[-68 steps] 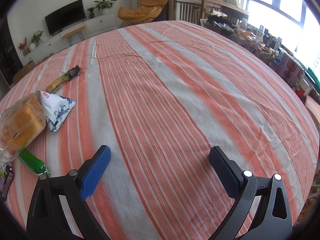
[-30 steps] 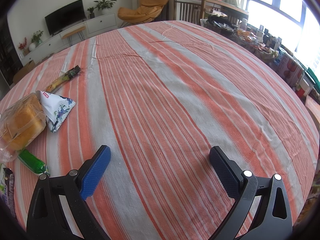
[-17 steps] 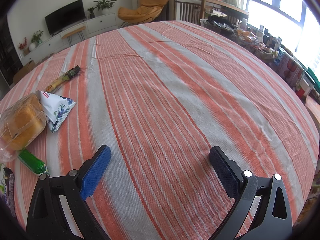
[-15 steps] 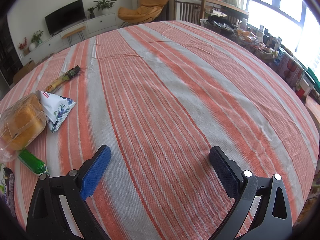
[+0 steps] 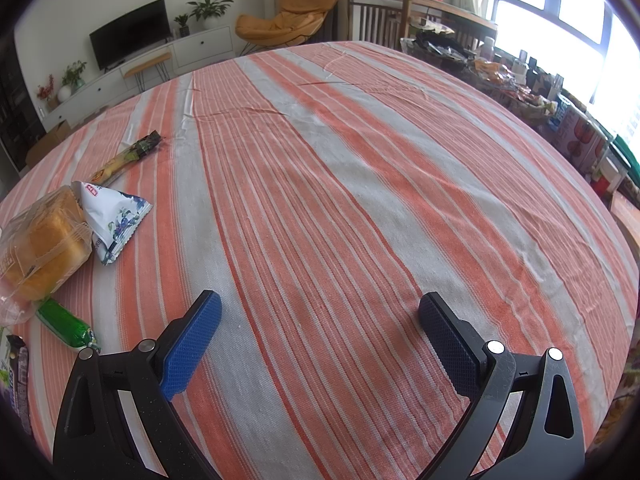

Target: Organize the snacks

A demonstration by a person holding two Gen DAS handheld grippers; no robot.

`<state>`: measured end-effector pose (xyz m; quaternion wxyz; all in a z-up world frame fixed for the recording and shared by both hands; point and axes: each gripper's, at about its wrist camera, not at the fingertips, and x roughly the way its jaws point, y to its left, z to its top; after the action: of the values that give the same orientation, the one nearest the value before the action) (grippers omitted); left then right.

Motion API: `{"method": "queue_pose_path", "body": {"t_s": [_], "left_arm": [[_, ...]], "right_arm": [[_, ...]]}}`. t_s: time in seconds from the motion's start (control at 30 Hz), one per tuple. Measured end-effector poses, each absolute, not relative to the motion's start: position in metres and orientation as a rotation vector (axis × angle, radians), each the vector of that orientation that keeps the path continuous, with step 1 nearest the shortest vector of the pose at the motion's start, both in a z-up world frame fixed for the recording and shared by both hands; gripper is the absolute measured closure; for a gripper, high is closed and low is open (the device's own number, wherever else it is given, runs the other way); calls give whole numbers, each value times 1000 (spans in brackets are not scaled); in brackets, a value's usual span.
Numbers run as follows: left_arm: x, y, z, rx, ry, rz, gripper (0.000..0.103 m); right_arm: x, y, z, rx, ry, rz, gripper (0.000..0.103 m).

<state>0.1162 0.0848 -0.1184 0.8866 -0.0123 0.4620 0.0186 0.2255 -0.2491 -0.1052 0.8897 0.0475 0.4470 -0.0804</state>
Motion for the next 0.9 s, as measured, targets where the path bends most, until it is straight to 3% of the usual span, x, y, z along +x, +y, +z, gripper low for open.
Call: {"method": "queue_pose_path", "body": {"t_s": [0.5, 0.57, 0.7, 0.77, 0.8, 0.83, 0.9], "left_arm": [[111, 85, -114, -6, 1022, -35, 1], [110, 85, -113, -5, 1024, -38, 5], [107, 86, -108, 14, 1006, -39, 32], [104, 88, -106, 11, 983, -37, 54], [103, 89, -105, 2, 976, -42, 75], [102, 90, -104, -3, 975, -39, 84], [97, 94, -104, -38, 974, -45, 85]], "right_arm": [[225, -248, -106, 104, 928, -178, 2], [226, -248, -105, 97, 945, -164, 3], [209, -247, -85, 241, 1049, -55, 6], [189, -228, -70, 342, 1088, 100, 6], [182, -212, -65, 371, 1119, 183, 6], [176, -192, -61, 388, 1155, 268, 6], [173, -152, -57, 381, 1210, 372, 7]]}}
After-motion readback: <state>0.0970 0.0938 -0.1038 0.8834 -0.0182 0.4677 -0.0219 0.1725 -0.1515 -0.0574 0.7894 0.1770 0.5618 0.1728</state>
